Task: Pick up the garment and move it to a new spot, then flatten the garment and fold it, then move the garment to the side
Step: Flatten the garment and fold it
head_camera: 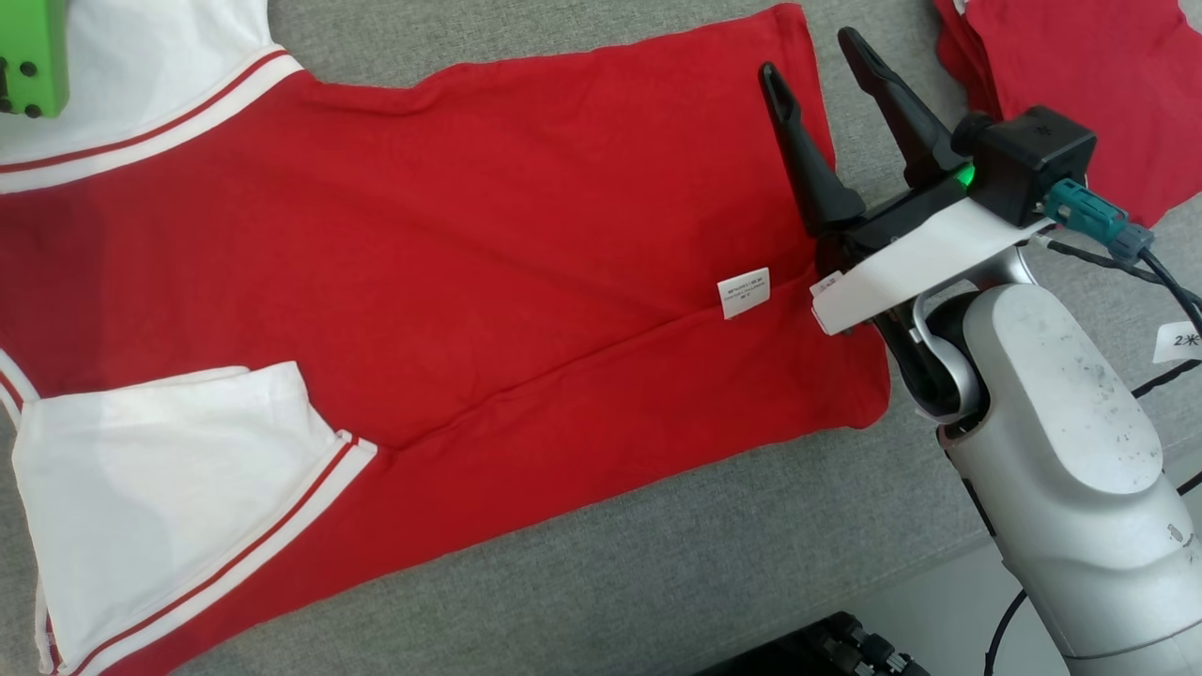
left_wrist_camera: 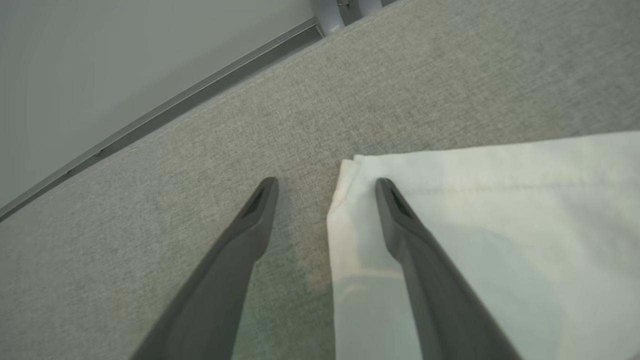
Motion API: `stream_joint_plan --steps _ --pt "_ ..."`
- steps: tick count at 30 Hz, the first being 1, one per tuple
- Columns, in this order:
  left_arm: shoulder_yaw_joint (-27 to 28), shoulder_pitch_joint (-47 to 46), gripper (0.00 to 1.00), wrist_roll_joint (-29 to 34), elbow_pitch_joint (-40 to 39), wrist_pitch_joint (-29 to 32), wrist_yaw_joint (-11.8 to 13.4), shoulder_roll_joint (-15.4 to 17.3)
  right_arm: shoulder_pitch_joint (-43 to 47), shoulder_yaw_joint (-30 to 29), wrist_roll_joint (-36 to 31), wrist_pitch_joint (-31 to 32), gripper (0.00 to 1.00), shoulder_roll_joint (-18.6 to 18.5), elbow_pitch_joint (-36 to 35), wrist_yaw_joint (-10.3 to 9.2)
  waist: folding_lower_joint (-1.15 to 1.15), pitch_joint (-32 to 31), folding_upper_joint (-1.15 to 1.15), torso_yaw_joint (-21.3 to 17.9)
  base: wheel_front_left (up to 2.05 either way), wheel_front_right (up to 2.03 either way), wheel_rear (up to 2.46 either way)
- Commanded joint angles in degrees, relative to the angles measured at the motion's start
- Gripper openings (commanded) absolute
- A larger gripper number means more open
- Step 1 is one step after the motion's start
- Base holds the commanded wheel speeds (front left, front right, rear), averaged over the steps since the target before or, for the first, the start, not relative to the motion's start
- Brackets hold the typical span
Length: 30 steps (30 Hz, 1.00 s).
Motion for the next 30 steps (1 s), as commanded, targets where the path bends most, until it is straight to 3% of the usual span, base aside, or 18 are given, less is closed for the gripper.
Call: stream_joint_plan --steps 1,4,5,6,10,16,23,30 --pt "-0.62 -0.05 1.0 -1.0 0.42 0.83 0.07 -0.54 -0.42 0.06 0.03 -0.38 1.0 0.16 0.3 -0.08 -0.01 0.1 0.0 -0.02 0.0 0.0 0.0" --pt "-1.72 0.26 1.0 -2.4 0.06 2.45 0.06 -0.91 -0.55 0.12 -0.09 -0.49 1.0 0.04 0.73 -0.08 -0.01 0.2 0.0 0.08 0.0 0.0 0.0" --pt "-2.08 0.34 0.67 -3.1 -0.2 3.03 0.05 -0.94 -0.71 0.01 -0.06 -0.44 1.0 -0.09 0.87 -0.08 -0.01 0.22 0.0 0.16 0.0 0.0 0.0" --pt "-2.39 0.32 0.0 -3.38 -0.45 3.32 0.05 -0.87 -0.86 -0.13 -0.04 -0.41 1.0 -0.19 1.01 -0.08 -0.01 0.23 0.0 0.23 0.0 0.0 0.0" --pt "-3.07 0.22 0.0 -4.5 -1.17 1.35 0.06 -0.63 -1.09 -0.92 -0.24 -0.22 1.0 -0.55 1.67 -0.08 -0.01 -0.25 0.0 1.17 0.0 0.0 0.0" --pt "-4.01 0.22 0.0 -5.62 -3.17 -4.5 0.07 -2.84 -1.16 -1.88 -0.5 0.81 1.0 -2.11 3.38 -0.08 -0.01 -2.75 0.0 4.6 0.0 0.0 0.0" --pt "-7.15 2.48 0.0 -7.7 -8.02 -11.43 0.07 -5.64 -2.73 -3.77 2.01 5.11 1.0 -6.49 9.14 -0.09 -0.01 -7.32 0.0 11.93 0.0 0.0 0.0" --pt "-11.96 5.15 0.0 -8.36 -15.32 -14.99 0.08 -6.41 -5.97 -4.83 6.4 11.53 1.0 -11.61 17.9 -0.1 -0.01 -10.16 0.0 18.61 0.0 0.0 0.0"
